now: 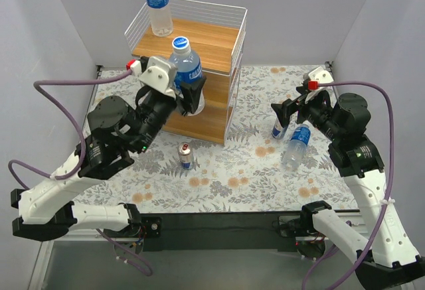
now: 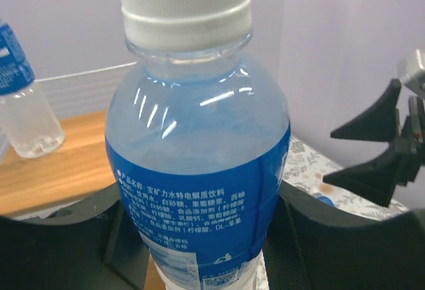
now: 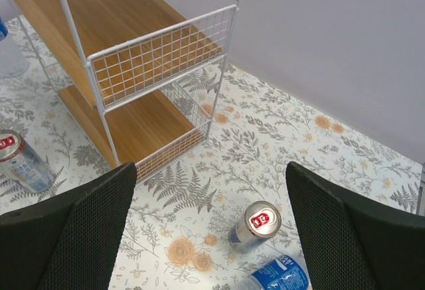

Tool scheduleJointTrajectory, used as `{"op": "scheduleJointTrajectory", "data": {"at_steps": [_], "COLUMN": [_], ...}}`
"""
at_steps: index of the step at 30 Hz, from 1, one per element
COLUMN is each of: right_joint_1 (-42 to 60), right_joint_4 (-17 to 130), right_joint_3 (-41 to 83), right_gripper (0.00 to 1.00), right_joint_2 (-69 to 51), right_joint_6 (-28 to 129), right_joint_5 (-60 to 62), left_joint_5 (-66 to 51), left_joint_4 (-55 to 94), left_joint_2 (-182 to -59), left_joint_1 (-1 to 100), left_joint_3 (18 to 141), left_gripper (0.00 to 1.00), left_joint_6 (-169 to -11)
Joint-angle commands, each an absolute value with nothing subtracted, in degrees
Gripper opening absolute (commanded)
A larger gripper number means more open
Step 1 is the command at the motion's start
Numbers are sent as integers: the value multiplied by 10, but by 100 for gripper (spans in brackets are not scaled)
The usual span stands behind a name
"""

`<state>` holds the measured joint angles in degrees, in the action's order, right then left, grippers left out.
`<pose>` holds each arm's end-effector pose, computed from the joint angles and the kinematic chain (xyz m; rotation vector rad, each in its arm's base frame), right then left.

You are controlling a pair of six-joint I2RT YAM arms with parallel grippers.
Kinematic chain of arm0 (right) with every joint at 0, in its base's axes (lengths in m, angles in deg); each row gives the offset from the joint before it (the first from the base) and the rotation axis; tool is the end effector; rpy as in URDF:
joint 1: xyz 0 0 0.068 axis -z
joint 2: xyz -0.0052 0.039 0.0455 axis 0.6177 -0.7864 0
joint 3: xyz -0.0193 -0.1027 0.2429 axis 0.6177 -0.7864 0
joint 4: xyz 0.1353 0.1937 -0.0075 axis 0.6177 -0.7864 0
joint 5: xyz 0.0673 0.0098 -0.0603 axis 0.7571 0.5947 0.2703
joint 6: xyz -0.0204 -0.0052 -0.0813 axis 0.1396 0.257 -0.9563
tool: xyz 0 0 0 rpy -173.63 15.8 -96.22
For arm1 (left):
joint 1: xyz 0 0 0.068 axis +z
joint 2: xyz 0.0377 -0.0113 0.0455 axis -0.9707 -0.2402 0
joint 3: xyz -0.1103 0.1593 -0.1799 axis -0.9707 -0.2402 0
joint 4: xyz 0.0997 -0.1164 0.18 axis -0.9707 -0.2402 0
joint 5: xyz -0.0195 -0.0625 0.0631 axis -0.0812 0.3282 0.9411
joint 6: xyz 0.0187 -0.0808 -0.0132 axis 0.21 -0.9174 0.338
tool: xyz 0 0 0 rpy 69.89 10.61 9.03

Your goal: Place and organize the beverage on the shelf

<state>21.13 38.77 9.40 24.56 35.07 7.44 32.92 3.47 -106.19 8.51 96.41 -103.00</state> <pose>0.1712 0.0711 0.4177 -0.5426 1.5118 0.3083 0.1107 -0.1664 0.5235 0.0385 1.4408 -0.9684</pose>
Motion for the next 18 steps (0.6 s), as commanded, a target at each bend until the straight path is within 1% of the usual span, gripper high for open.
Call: {"op": "scheduleJointTrajectory", "data": {"at_steps": [1,3,4,7,9,16,18], "right_joint_1": [216,218,219,222,222,223,224], "right_joint_4": [410,410,410,412,411,411,410], "right_joint_3": [91,90,89,87,87,81,81], "right_gripper": [98,98,98,98,98,98,98], "right_joint_2": [245,244,243,242,242,248,249], "right_joint_6": [361,364,365,369,368,370,371], "right_joint_5": [50,53,54,57,61,72,75], "left_joint_5": [330,288,267,222,219,168,161], "left_joint_4": [81,48,34,19,32,27,17], "left_joint_2": [-1101,-1136,-1148,-1182,-1205,-1277,-1290], "left_joint_1": [117,153,208,286,308,440,459], "left_joint_3": [1048,1081,1110,1138,1162,1259,1285], "left_gripper": [0,0,0,0,0,0,0], "left_joint_6": [-984,-996,-1025,-1046,-1056,-1112,-1121]}}
